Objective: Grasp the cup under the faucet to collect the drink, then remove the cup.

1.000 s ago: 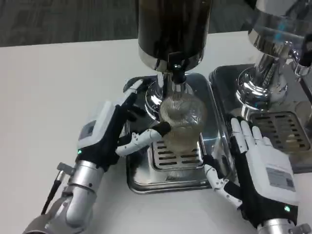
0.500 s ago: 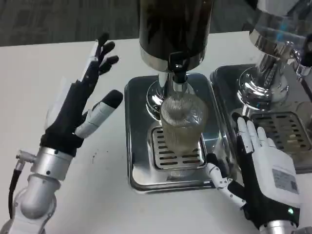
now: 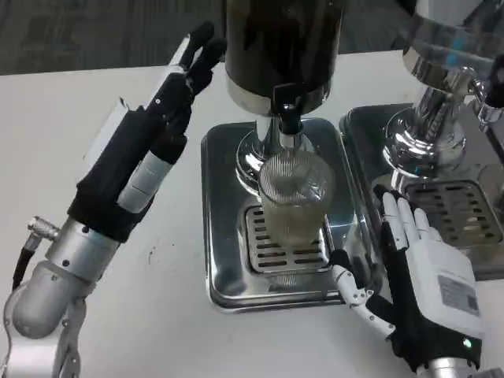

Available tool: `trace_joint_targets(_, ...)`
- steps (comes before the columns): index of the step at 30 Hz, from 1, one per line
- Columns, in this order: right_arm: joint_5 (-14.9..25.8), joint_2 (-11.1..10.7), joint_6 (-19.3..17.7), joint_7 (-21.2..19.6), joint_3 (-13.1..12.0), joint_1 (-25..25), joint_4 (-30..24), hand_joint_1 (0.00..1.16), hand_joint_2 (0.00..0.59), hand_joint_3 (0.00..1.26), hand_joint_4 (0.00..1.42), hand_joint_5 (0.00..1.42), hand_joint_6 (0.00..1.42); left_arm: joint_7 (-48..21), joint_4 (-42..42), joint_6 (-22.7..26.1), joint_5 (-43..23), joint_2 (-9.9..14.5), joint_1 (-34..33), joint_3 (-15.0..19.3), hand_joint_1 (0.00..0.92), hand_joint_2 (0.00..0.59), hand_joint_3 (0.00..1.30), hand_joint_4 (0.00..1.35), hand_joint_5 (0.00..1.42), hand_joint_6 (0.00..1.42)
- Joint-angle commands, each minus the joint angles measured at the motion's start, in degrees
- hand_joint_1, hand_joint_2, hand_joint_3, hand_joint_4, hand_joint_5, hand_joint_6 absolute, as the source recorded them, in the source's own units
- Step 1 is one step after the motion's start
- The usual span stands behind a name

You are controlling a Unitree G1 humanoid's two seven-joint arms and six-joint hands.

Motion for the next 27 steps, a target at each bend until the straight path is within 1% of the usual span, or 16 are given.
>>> trace_joint_targets(1,0.5,0.1,-0.3,-0.7,-0.2,0.4,0.3,0.22,0.387,0.00,0.00,0.00,0.06,-2.8,-1.6,2.2,-0.3,-1.4,-0.2,0.9,0.000,0.070,0.00,0.00,0.00,0.00)
trace_joint_targets(5,0.5,0.2,-0.2,-0.8,-0.2,0.5,0.3,0.22,0.387,0.00,0.00,0.00,0.06,-4.1,-1.6,3.2,0.3,-2.5,-1.1,1.3,0.000,0.070,0.00,0.00,0.00,0.01)
trace_joint_targets(17,0.4,0.8,0.2,-1.1,-0.5,0.9,0.1,0.22,0.387,0.00,0.00,0.00,0.06,-6.8,-0.8,4.2,2.8,-5.7,-3.9,0.6,0.000,0.083,0.00,0.00,0.01,0.02)
trace_joint_targets(20,0.5,0.9,0.2,-1.2,-0.6,1.1,0.0,0.22,0.387,0.00,0.00,0.00,0.06,-6.7,-2.4,2.3,5.3,-6.0,-2.7,0.0,0.000,0.091,0.00,0.00,0.04,0.03)
trace_joint_targets(23,0.5,1.0,0.1,-1.1,-0.6,1.0,0.1,0.22,0.387,0.00,0.00,0.00,0.06,-7.4,-3.2,2.7,5.4,-6.3,-1.7,-0.4,0.000,0.099,0.00,0.00,0.07,0.06)
trace_joint_targets(27,0.7,0.9,0.0,-0.8,-0.6,0.8,0.3,0.22,0.387,0.00,0.00,0.00,0.06,-8.0,-4.4,2.7,5.2,-6.0,-1.1,-0.3,0.000,0.105,0.03,0.00,0.12,0.11)
